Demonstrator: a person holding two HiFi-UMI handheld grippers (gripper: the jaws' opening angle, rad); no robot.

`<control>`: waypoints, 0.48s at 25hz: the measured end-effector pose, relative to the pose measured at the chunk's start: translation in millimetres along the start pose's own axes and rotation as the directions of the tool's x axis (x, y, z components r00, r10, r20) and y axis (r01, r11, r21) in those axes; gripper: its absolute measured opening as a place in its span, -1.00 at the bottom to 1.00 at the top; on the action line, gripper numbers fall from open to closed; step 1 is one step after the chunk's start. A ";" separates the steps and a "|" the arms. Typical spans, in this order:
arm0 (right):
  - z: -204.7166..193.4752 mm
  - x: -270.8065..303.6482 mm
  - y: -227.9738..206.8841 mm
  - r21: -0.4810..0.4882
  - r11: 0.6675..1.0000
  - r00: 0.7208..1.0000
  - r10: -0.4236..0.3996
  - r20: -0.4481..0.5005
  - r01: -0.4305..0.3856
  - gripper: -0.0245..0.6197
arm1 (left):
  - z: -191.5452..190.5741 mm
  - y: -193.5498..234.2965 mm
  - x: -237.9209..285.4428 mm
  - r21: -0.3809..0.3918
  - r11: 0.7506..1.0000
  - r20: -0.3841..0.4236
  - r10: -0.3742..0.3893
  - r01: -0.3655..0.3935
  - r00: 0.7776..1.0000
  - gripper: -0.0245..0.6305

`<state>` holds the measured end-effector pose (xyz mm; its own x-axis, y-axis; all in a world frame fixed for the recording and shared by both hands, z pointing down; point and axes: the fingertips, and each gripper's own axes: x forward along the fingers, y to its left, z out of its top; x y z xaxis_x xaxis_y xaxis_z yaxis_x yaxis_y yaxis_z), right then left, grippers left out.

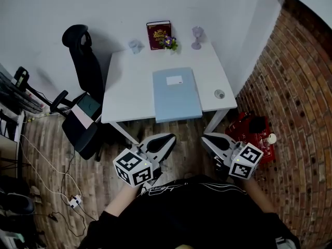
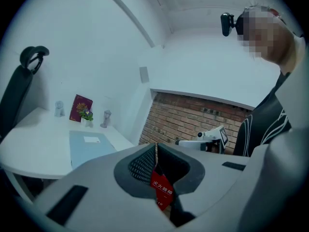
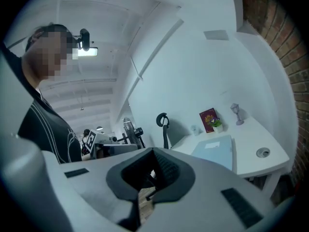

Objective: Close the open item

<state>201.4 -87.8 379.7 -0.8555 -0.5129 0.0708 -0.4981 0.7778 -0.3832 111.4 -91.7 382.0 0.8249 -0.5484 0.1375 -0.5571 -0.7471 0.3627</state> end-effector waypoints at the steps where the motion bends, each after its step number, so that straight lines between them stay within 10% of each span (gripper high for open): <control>1: -0.5 1.2 3.6 0.000 1.000 1.000 0.006 0.003 -0.006 -0.92 | 0.2 1.9 -3.7 -0.005 1.000 0.006 0.007 -0.007 1.000 -0.80; 12: -18.9 3.5 13.7 0.034 0.999 1.000 -0.002 0.016 0.002 -0.92 | -8.2 3.0 -15.3 -0.017 1.000 0.001 0.001 -0.001 1.000 -0.80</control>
<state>188.9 -72.1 392.2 -0.8520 -0.5205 0.0572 -0.4947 0.7642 -0.4138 97.9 -82.5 388.6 0.8242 -0.5495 0.1370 -0.5562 -0.7398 0.3785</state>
